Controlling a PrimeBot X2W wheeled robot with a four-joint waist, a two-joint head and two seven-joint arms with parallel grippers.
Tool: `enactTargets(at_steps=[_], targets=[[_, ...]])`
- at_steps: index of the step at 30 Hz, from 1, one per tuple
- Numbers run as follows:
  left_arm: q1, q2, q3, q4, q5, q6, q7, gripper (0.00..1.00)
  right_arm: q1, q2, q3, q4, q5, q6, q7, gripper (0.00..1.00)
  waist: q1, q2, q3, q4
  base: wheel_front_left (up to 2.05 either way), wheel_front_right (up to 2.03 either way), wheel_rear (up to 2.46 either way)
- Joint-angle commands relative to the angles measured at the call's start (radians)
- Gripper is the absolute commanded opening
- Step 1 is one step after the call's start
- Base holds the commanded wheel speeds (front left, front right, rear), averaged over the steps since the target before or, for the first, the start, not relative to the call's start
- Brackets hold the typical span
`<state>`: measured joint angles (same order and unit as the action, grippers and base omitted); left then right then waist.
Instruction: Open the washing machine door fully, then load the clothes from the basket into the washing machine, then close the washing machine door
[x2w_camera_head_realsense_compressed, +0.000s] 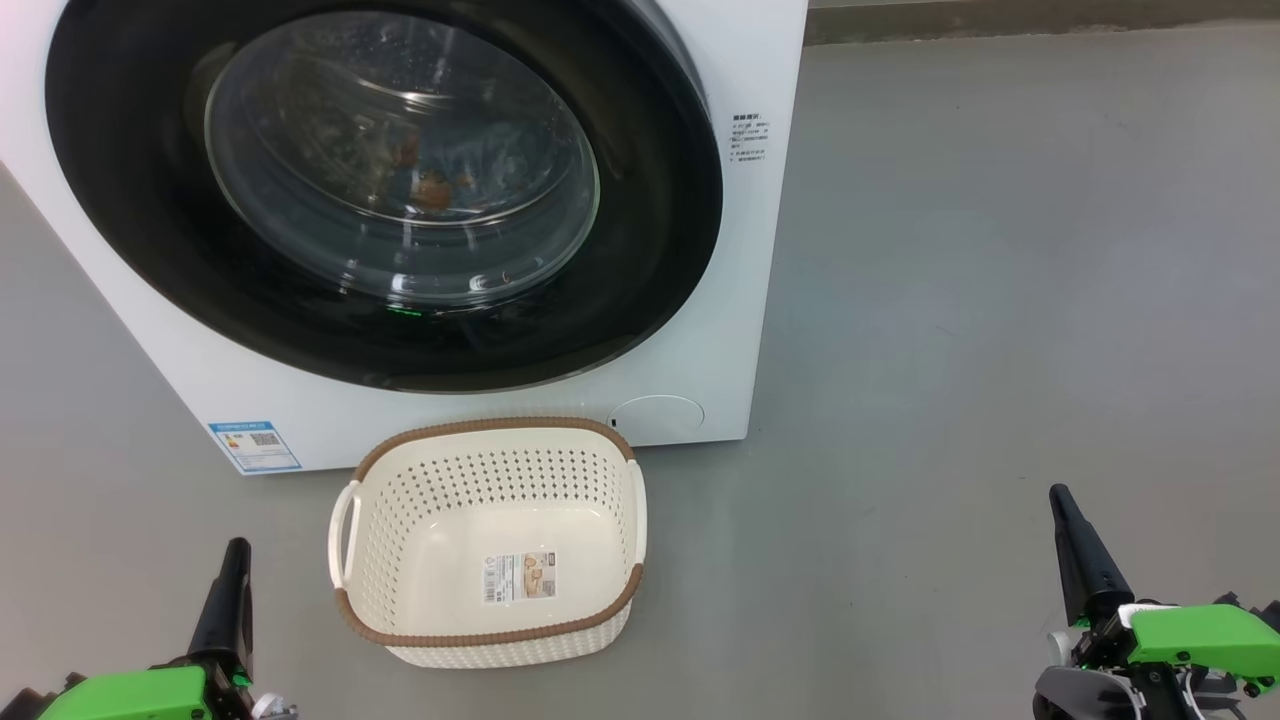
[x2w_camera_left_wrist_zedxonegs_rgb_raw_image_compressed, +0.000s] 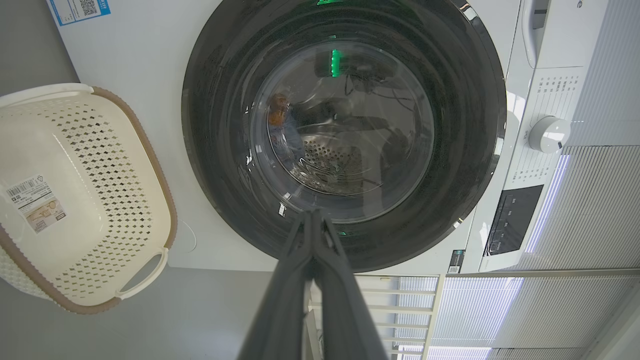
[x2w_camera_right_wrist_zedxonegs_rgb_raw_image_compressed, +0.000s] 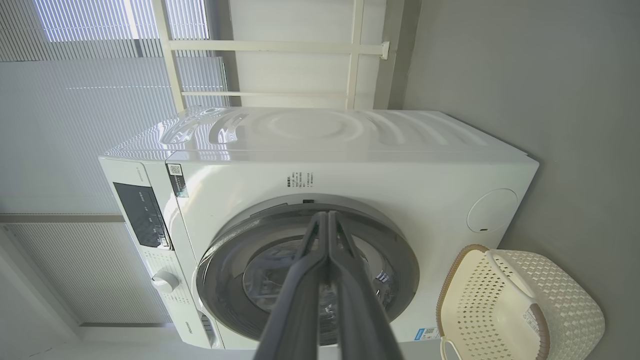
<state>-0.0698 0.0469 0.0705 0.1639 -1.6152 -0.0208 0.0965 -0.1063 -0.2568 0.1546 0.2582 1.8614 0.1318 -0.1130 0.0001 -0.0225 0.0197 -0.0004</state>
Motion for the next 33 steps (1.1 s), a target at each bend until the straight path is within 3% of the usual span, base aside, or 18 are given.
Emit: enactTargets(at_steps=[1, 33], targets=[[-0.041, 0.013, 0.035, -0.028, -0.002, 0.004, 0.005, 0.0, -0.038, -0.021, 0.027, -0.031, 0.01, -0.001, -0.008, 0.0, -0.0001, 0.0, 0.0, 0.0, 0.0, 0.0, 0.0], [-0.041, 0.011, 0.037, -0.03, -0.001, 0.005, 0.007, 0.0, -0.043, -0.087, 0.108, -0.062, 0.081, -0.001, -0.077, 0.0, -0.0001, 0.0, 0.001, 0.0, 0.0, 0.0, 0.0]])
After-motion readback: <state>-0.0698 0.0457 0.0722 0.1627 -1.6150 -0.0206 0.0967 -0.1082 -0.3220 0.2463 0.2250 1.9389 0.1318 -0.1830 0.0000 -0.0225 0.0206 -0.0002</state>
